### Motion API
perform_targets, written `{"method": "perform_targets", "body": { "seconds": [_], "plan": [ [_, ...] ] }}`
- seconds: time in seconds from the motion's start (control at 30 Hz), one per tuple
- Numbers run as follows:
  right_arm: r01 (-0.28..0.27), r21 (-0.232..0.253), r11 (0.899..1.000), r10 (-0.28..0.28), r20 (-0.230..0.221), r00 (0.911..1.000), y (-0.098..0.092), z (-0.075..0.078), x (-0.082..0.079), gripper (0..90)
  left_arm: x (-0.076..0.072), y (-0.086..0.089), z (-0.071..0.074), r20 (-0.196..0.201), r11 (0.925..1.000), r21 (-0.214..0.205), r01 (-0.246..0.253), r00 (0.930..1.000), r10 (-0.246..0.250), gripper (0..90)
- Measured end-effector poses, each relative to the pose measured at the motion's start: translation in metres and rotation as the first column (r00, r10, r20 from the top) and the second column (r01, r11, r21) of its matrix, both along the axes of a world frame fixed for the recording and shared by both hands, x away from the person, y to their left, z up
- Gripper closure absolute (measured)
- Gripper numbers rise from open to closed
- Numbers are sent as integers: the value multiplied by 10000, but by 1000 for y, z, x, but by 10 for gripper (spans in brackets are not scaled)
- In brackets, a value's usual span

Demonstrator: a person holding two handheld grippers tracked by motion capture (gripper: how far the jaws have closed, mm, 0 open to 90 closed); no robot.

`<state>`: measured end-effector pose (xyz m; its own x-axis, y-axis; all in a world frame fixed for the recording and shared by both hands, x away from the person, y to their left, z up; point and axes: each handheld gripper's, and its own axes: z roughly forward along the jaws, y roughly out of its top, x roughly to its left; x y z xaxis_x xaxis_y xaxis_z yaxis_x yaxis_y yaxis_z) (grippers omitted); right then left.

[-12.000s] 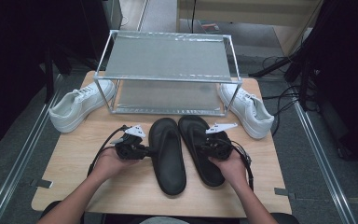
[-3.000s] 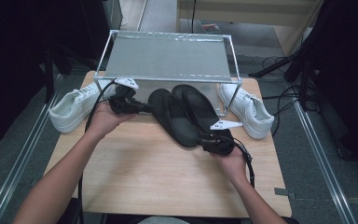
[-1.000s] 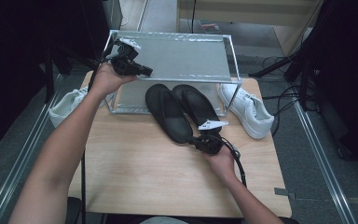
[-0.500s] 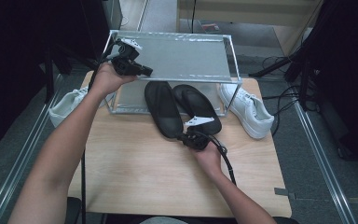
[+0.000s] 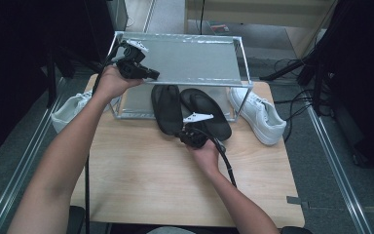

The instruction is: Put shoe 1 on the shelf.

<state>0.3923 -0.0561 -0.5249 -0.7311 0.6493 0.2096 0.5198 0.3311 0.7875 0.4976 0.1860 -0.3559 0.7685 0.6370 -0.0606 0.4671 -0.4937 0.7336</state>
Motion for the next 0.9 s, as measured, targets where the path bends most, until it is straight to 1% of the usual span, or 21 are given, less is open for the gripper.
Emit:
{"method": "perform_targets", "body": {
  "seconds": [0.07, 0.13, 0.17, 0.2, 0.33, 0.37, 0.43, 0.47, 0.5, 0.53, 0.6, 0.73, 0.8, 0.83, 0.9],
  "plan": [
    [80, -100, 9999, -79, 90, 9999, 5, 0, 5, 900, 0, -1, 0, 27, 10000, 41, -4, 10000, 3, 898],
    [112, -130, 9999, -112, 39, 9999, 7, 0, 6, 900, 0, -1, 0, 33, 10000, 77, -16, 10000, 15, 899],
    [156, -119, 9998, -156, 69, 9999, 13, 0, 11, 900, 0, -1, 0, 22, 10000, 53, -30, 10000, 30, 899],
    [156, -119, 9998, -156, 69, 9999, 13, 0, 11, 900, 0, -1, 0, 23, 10000, 45, -40, 10000, 40, 899],
    [424, -70, 9991, -424, -22, 9991, 26, 0, 21, 900, -1, -1, 0, 53, 9999, 109, 3, 10000, -4, 899],
    [447, -86, 9990, -447, 29, 9990, 28, 0, 24, 900, 0, -1, 0, 39, 10000, 85, 0, 10000, 0, 899],
    [505, -44, 9987, -505, -39, 9987, 30, -1, 26, 900, 0, -1, 0, 51, 10000, 92, 5, 10000, -6, 899],
    [570, 42, 9984, -570, -112, 9983, 33, -1, 30, 900, 0, -1, 0, 36, 10000, 79, -4, 10000, 3, 899],
    [570, 42, 9984, -570, -112, 9983, 33, -1, 30, 900, 0, -1, 0, 36, 10000, 79, -4, 10000, 3, 899],
    [616, 34, 9981, -616, -128, 9980, 37, -1, 34, 900, 0, -1, 0, 50, 10000, 94, 6, 10000, -7, 899],
    [661, 36, 9978, -661, -151, 9977, 39, -2, 36, 900, 0, -1, 0, 42, 9999, 112, 16, 10000, -17, 899],
    [825, 128, 9965, -823, -141, 9965, 50, -4, 45, 900, 0, -1, 0, 31, 9999, 116, 19, 10000, -20, 899],
    [837, 119, 9964, -835, -112, 9964, 51, -4, 46, 900, 0, -1, 0, 21, 10000, 47, -26, 10000, 25, 899],
    [898, 158, 9958, -894, -240, 9957, 53, -4, 48, 900, 0, -1, 0, 19, 10000, 34, -35, 10000, 35, 899],
    [863, 144, 9962, -859, -264, 9960, 53, -3, 49, 900, 0, -1, 0, 24, 10000, 46, -17, 10000, 17, 899]
  ]
}}
